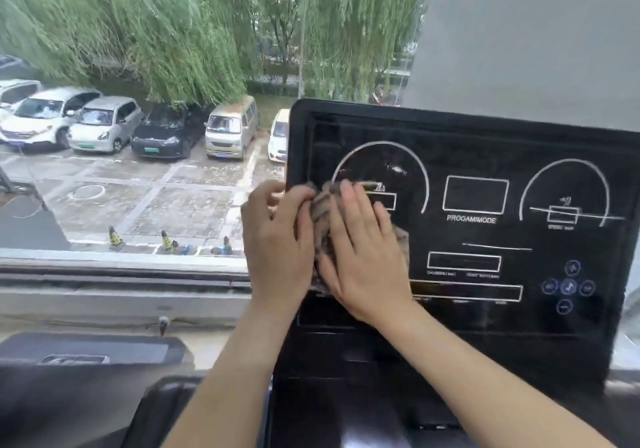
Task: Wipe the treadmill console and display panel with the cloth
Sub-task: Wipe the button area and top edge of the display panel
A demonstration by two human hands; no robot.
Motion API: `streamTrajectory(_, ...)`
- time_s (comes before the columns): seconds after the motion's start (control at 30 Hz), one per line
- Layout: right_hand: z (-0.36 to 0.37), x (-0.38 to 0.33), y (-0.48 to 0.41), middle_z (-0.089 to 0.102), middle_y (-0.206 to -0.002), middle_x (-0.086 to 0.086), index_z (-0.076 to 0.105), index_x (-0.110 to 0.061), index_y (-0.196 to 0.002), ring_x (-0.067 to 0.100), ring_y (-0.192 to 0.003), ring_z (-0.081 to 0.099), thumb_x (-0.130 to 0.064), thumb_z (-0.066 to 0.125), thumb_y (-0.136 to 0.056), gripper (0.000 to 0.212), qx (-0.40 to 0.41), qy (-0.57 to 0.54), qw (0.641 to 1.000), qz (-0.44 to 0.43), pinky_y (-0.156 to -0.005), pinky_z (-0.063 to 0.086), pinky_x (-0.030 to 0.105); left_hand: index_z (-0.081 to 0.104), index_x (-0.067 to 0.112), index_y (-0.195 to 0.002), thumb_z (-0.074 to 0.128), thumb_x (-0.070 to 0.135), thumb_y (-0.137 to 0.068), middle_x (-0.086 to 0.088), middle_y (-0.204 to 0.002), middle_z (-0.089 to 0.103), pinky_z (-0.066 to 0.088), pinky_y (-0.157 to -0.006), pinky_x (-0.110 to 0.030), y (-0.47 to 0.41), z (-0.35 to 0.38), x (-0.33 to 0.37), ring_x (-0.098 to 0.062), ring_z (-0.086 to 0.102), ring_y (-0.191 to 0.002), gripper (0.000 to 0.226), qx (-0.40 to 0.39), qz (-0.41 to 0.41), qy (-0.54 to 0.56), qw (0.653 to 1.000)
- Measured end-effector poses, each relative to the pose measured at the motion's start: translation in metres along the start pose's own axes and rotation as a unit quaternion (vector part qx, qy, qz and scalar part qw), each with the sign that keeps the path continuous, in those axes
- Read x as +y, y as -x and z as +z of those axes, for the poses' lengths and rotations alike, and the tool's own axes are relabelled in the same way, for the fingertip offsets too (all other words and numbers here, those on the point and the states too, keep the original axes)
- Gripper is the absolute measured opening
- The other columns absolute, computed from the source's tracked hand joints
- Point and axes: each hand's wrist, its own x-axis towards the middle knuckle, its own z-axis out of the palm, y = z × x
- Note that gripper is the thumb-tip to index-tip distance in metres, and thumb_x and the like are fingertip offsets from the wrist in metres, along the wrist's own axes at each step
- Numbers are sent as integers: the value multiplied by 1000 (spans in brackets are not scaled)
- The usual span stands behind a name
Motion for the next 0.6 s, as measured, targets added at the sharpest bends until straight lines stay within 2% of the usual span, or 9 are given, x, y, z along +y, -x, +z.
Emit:
streamTrajectory(0.1,8,-5,44,18,-158,18,32,-1,-148,31,-147,18,-37,39,-99,61,-27,13,998,-62,-117,23,46,70,19,-114,51,19,-92,-11,-123,52,42,-84,-40,56,-7,-4,-26,48,-98,29,-27,1,-44,999)
streamTrajectory(0.2,-1,23,16,26,-156,18,38,-2,-145,31,-145,25,-35,42,-98,58,-4,46,992,-117,-115,24,48,69,21,-118,47,21,-90,-12,-123,51,36,-84,-41,46,-12,-1,-34,49,-97,35,-42,32,-93,994)
streamTrajectory(0.33,-30,52,-89,23,-158,18,28,-3,-150,32,-147,18,-43,35,-100,65,69,53,996,-10,-119,13,49,52,13,-136,42,23,-92,-18,-120,48,26,-84,-26,-20,-4,14,-34,44,-95,46,-41,25,-78,996)
streamTrajectory(0.4,-29,34,-116,21,-159,18,25,-1,-151,32,-148,14,-44,31,-100,67,93,30,994,42,-120,10,49,45,9,-142,35,19,-91,-19,-125,45,27,-87,-27,-38,0,19,-35,41,-99,53,-43,24,-82,995)
streamTrajectory(0.5,-21,26,-89,19,-159,17,26,-1,-151,30,-148,14,-34,35,-102,60,84,20,996,14,-120,13,46,51,3,-135,34,15,-90,-20,-128,45,38,-94,-39,-34,1,33,-35,41,-106,50,-44,38,-100,993)
streamTrajectory(0.57,-25,67,-49,22,-158,17,29,-2,-150,30,-148,17,-34,38,-100,59,74,38,997,5,-120,15,46,54,1,-132,35,20,-89,-20,-127,48,40,-94,-42,-24,11,50,-35,42,-107,50,-60,80,-106,989)
streamTrajectory(0.6,-29,95,-30,23,-158,17,30,-3,-150,30,-147,18,-34,38,-99,60,80,46,995,32,-119,16,47,53,2,-133,37,20,-88,-20,-127,50,40,-94,-42,-18,21,59,-34,43,-107,51,-78,117,-114,983)
